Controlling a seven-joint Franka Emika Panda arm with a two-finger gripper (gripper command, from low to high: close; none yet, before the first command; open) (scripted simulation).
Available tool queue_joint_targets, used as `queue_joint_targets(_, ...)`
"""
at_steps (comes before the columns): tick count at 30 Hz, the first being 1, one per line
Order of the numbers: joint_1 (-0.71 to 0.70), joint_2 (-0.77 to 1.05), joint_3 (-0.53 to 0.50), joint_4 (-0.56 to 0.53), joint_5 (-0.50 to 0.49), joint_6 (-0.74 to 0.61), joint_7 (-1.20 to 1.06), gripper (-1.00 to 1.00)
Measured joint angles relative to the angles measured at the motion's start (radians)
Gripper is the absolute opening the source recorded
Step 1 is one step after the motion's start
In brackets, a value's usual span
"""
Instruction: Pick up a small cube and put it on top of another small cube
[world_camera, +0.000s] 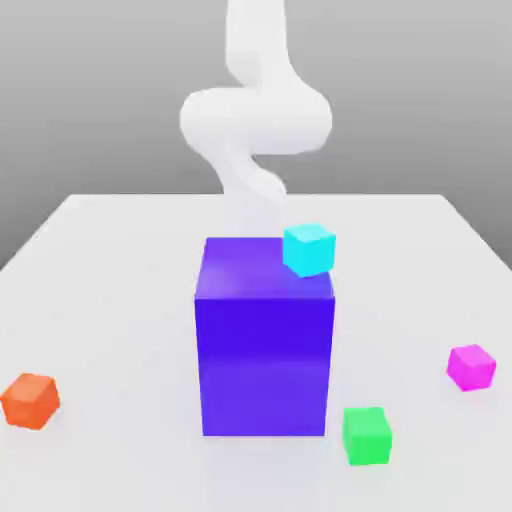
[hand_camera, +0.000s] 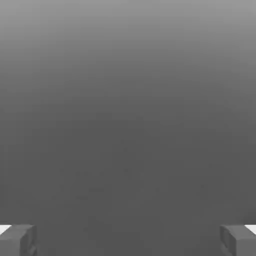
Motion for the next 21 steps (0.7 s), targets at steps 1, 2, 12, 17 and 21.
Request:
queue_joint_targets(1, 0.034, 0.038, 0.002, -0.014, 0.006, 0.02, -0.042, 0.0)
queue_joint_targets(2, 0.065, 0.075, 0.005, -0.028, 0.012, 0.04, -0.082, 0.0)
queue_joint_targets(12, 0.34, 0.43, 0.073, -0.16, 0.059, 0.226, -0.457, 0.0)
queue_joint_targets(17, 0.433, 0.606, 0.152, -0.226, 0.048, 0.32, -0.62, 0.0)
queue_joint_targets(21, 0.538, 0.75, 0.199, -0.279, -0.017, 0.395, -0.71, 0.0)
